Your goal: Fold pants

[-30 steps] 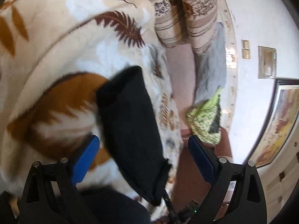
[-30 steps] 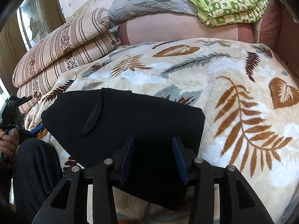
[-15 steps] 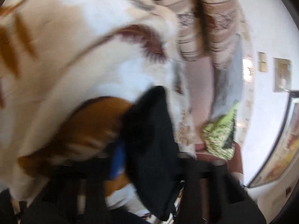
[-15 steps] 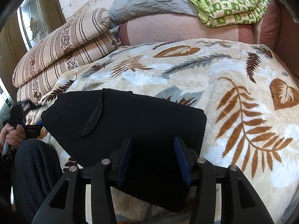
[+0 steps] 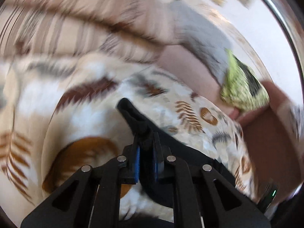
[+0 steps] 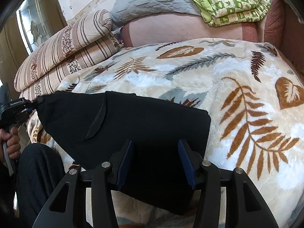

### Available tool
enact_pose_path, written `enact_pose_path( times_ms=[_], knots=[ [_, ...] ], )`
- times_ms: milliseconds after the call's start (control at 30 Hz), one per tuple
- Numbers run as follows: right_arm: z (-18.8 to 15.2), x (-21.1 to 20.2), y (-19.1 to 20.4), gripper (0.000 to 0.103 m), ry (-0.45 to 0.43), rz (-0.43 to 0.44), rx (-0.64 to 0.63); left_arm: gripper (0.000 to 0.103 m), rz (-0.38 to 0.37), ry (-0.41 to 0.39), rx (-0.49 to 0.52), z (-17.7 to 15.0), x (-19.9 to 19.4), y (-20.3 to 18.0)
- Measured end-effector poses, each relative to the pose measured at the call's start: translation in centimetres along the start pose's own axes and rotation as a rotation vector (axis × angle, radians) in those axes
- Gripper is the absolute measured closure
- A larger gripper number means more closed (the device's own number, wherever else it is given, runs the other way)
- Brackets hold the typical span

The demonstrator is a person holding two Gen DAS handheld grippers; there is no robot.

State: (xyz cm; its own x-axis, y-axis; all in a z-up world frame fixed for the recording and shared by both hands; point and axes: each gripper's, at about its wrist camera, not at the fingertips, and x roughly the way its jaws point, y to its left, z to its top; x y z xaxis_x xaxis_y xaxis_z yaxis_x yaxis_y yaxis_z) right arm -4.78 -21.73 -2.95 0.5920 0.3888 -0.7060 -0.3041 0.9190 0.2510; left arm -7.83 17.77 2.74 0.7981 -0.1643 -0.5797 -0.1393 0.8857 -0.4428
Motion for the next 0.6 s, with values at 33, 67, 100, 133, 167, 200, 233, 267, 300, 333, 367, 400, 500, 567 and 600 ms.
enact_pose_path(
  times_ms=[33, 67, 100, 133, 167, 200, 233, 267, 300, 333, 367, 400, 500, 567, 600],
  knots=[
    [0.0, 0.0, -0.1, 0.052, 0.0, 0.002, 0.001, 0.095, -0.014, -0.013, 0.069, -0.1, -0.3, -1.3],
    [0.0, 0.0, -0.1, 0.051, 0.0, 0.002, 0.001, 0.095, -0.027, -0.023, 0.125, -0.1, -0.5, -2.4],
    [0.0, 0.0, -0.1, 0.051, -0.001, 0.002, 0.0, 0.095, -0.04, -0.027, 0.162, 0.0, -0.5, -3.3],
    [0.0, 0.0, -0.1, 0.051, -0.001, 0.003, 0.0, 0.095, -0.059, -0.03, 0.197, -0.1, -0.5, -4.3],
    [0.0, 0.0, -0.1, 0.05, -0.001, 0.005, 0.002, 0.095, -0.084, -0.029, 0.226, -0.2, -0.6, -5.2],
    [0.0, 0.0, -0.1, 0.048, -0.001, 0.009, 0.005, 0.095, -0.105, -0.026, 0.249, -0.3, -0.8, -6.0],
    [0.1, -0.2, -0.2, 0.048, -0.003, 0.014, 0.014, 0.095, -0.125, -0.026, 0.27, -0.5, -0.9, -6.8],
    [0.3, -0.5, -0.2, 0.048, -0.015, 0.019, 0.026, 0.095, -0.148, -0.02, 0.289, -0.8, -0.9, -7.6],
    [0.7, -1.5, -0.4, 0.048, -0.069, 0.049, 0.053, 0.095, -0.16, -0.017, 0.301, -1.0, -1.0, -8.3],
    [1.1, -2.7, -0.6, 0.046, -0.135, 0.104, 0.072, 0.095, -0.168, -0.015, 0.317, -1.2, -1.1, -8.9],
    [1.5, -3.7, -0.7, 0.046, -0.192, 0.162, 0.09, 0.095, -0.171, -0.012, 0.342, -1.7, -1.1, -9.8],
    [2.1, -4.8, -1.0, 0.046, -0.257, 0.251, 0.121, 0.095, -0.17, -0.008, 0.36, -2.1, -1.2, -10.4],
    [4.0, -5.2, -1.7, 0.031, -0.277, 0.491, 0.218, 0.095, -0.171, 0.008, 0.444, -3.9, -1.4, -12.9],
    [4.8, -3.9, -1.8, 0.031, -0.228, 0.677, 0.279, 0.095, -0.171, 0.004, 0.531, -5.6, -1.8, -14.9],
    [5.0, -3.4, -1.7, 0.03, -0.212, 0.733, 0.297, 0.095, -0.18, 0.0, 0.569, -6.4, -2.1, -15.7]
  ],
)
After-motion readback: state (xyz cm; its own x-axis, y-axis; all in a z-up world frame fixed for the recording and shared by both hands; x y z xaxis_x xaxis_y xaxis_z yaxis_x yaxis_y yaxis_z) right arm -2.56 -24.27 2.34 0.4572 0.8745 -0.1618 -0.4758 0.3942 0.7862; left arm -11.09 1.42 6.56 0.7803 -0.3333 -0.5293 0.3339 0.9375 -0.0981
